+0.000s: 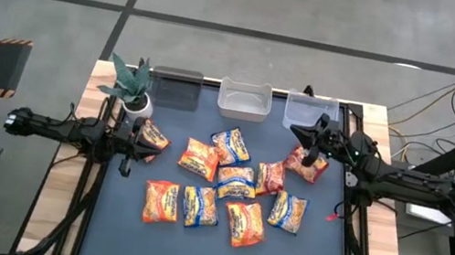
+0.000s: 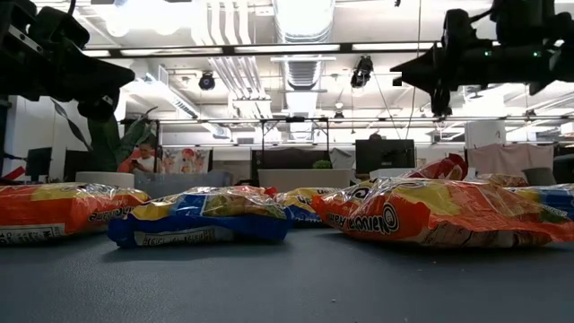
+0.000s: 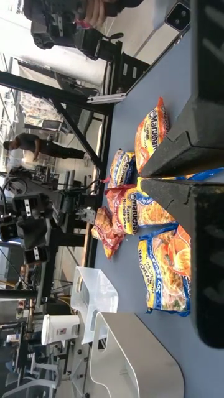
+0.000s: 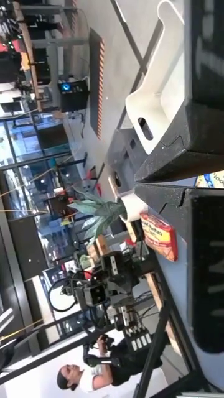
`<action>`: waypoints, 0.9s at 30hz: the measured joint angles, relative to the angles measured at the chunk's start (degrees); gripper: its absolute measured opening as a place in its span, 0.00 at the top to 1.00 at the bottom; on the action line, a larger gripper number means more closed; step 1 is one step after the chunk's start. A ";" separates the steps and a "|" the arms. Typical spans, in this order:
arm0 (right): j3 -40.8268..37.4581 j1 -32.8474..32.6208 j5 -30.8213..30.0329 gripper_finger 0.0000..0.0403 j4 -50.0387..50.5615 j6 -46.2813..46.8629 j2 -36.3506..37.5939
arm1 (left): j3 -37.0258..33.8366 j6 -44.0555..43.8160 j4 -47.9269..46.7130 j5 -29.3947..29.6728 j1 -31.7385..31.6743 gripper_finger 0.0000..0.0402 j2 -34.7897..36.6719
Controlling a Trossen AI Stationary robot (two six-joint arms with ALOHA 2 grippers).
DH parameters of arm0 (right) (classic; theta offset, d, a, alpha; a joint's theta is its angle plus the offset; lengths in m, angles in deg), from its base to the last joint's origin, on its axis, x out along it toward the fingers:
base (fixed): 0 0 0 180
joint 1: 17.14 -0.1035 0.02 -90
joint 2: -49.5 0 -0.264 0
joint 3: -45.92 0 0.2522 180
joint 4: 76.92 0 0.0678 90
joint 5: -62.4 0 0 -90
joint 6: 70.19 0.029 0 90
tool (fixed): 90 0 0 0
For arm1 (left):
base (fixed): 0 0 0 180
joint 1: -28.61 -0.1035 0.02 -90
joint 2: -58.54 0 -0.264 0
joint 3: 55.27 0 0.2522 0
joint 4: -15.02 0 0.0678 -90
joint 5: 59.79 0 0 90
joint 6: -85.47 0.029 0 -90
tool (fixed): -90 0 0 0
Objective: Sort Maruchan noodles
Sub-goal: Put the top blue noodle pack into the transparent white bin
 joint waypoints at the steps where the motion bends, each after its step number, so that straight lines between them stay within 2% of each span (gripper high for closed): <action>1: 0.27 0.00 0.01 0.98 0.05 -0.02 -0.04 | 0.00 0.01 0.00 0.00 -0.01 1.00 0.00; 10: 0.78 0.00 0.01 0.98 -0.01 -0.71 -1.49 | 0.00 0.01 0.02 0.01 -0.02 1.00 0.00; 17: 3.43 -0.02 4.11 0.98 0.03 -2.27 -5.67 | 0.00 0.01 0.02 0.01 -0.02 1.00 0.00; 27: 7.30 -0.02 4.10 0.98 0.52 -2.26 -11.44 | 0.00 0.01 0.02 0.00 0.00 1.00 0.00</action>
